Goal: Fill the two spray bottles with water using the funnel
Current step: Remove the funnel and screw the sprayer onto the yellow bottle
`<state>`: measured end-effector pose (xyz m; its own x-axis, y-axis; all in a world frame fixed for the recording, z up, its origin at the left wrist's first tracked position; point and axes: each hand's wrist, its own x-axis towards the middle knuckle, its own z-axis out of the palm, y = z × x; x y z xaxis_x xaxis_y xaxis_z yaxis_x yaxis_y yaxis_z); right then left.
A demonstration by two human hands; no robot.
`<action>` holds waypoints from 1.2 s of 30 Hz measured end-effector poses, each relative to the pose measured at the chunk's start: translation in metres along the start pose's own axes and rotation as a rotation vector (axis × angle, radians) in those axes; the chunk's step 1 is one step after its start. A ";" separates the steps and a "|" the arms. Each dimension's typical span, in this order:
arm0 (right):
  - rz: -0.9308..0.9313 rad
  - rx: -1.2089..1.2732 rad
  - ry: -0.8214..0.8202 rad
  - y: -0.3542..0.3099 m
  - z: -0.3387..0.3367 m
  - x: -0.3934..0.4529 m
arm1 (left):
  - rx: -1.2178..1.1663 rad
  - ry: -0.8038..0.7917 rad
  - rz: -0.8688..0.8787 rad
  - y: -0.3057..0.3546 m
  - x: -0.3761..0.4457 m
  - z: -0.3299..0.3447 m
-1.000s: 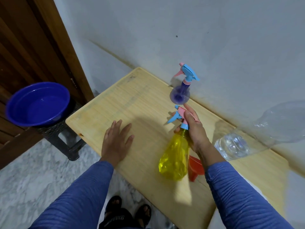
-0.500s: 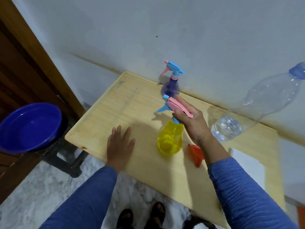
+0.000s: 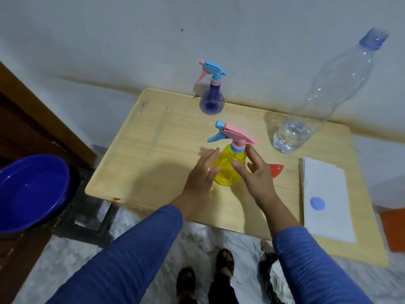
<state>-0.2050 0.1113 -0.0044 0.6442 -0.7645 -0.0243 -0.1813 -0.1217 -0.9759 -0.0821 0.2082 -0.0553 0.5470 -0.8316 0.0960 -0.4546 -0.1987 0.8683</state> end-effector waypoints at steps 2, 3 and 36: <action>0.001 -0.025 0.082 0.008 0.006 -0.010 | -0.040 -0.027 -0.025 0.001 -0.003 0.000; -0.001 -0.039 0.127 0.013 0.010 -0.014 | -0.054 -0.039 -0.051 0.001 -0.005 0.000; -0.005 0.120 0.371 0.006 -0.023 0.205 | -0.309 0.253 -0.295 0.028 0.211 0.051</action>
<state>-0.0916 -0.0608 -0.0101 0.3287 -0.9436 0.0394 -0.0766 -0.0682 -0.9947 -0.0149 0.0005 -0.0359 0.7918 -0.6036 -0.0932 -0.0462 -0.2113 0.9763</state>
